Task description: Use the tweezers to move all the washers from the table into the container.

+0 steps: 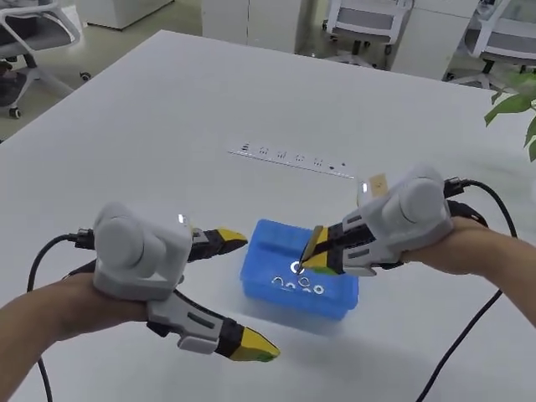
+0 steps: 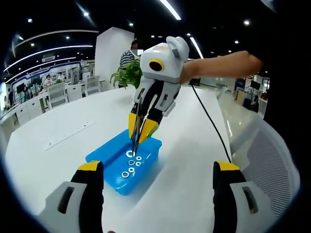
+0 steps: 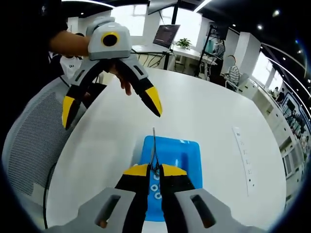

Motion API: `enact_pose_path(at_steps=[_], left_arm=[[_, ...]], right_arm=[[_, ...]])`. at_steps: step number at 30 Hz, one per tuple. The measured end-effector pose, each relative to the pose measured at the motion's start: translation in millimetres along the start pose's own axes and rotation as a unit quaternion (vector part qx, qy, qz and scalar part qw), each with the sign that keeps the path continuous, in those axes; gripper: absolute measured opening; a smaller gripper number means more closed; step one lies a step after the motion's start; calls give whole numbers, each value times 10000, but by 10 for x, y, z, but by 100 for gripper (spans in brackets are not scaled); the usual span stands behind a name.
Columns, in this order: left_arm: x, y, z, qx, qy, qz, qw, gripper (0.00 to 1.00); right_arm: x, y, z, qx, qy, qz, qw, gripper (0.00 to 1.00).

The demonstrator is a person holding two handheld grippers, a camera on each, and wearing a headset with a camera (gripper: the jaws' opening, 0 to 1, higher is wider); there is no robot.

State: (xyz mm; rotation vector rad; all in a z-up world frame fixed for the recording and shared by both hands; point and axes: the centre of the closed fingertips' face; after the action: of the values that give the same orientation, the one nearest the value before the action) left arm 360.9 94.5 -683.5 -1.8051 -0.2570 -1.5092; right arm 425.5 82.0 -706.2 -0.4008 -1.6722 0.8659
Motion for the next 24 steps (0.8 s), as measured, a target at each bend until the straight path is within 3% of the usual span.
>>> enact_pose_path(at_steps=[16,24], left_arm=[[40,70,117,22,39,27,10000,99],[118,149,175,3,191,-15,9998,90]], right_arm=[[-267,183,-68,132,184,144,9996,8],[-377,260,-58,179,271,198,9993,8]])
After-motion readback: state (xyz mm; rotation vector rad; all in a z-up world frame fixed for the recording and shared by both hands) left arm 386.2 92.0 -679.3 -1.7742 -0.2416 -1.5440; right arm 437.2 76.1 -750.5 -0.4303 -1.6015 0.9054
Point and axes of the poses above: the centre of the closed fingertips' face, and the gripper's own axes: y roughly forward along the fingers, z roughly to its left, x roughly out of its top, and after that the axes turned 5 degrees about x, right-handed
